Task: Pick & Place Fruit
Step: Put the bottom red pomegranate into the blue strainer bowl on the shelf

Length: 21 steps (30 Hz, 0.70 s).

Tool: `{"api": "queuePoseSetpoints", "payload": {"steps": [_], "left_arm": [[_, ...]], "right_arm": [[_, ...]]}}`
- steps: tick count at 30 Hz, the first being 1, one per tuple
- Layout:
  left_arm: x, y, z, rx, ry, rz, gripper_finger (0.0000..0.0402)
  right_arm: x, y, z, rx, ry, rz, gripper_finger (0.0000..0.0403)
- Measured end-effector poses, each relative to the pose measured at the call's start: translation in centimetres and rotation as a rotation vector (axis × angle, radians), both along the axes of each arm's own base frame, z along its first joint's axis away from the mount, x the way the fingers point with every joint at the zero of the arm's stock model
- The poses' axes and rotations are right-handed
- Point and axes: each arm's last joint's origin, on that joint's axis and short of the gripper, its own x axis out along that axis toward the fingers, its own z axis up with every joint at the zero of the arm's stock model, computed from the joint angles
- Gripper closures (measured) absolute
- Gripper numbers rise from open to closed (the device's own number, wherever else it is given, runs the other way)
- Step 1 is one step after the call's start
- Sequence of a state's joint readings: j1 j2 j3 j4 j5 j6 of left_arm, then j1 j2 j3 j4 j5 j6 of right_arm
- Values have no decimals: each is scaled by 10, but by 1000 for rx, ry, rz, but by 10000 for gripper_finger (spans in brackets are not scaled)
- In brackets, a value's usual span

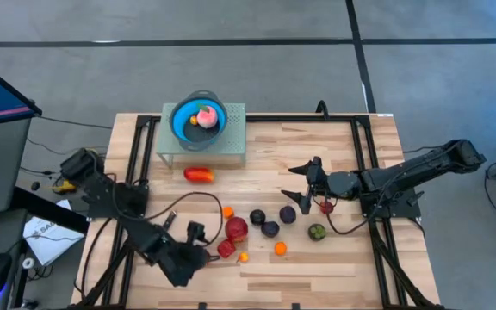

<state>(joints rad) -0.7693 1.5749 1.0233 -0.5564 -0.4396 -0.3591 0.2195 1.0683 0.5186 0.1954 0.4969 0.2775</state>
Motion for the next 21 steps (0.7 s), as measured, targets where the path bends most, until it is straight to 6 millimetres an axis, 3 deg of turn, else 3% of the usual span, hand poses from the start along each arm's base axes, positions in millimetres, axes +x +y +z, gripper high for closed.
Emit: {"api": "queuePoseSetpoints", "payload": {"steps": [5, 12, 21], "left_arm": [[0, -8, -11, -59, 4, 22, 51], [-24, -7, -45, 3, 51, -105, 59], [-27, 0, -63, 16, -73, -82, 62]], "right_arm": [[0, 0, 0, 0, -2, 0, 24], [0, 0, 0, -14, 1, 5, 24], [0, 1, 0, -14, 3, 10, 24]]}}
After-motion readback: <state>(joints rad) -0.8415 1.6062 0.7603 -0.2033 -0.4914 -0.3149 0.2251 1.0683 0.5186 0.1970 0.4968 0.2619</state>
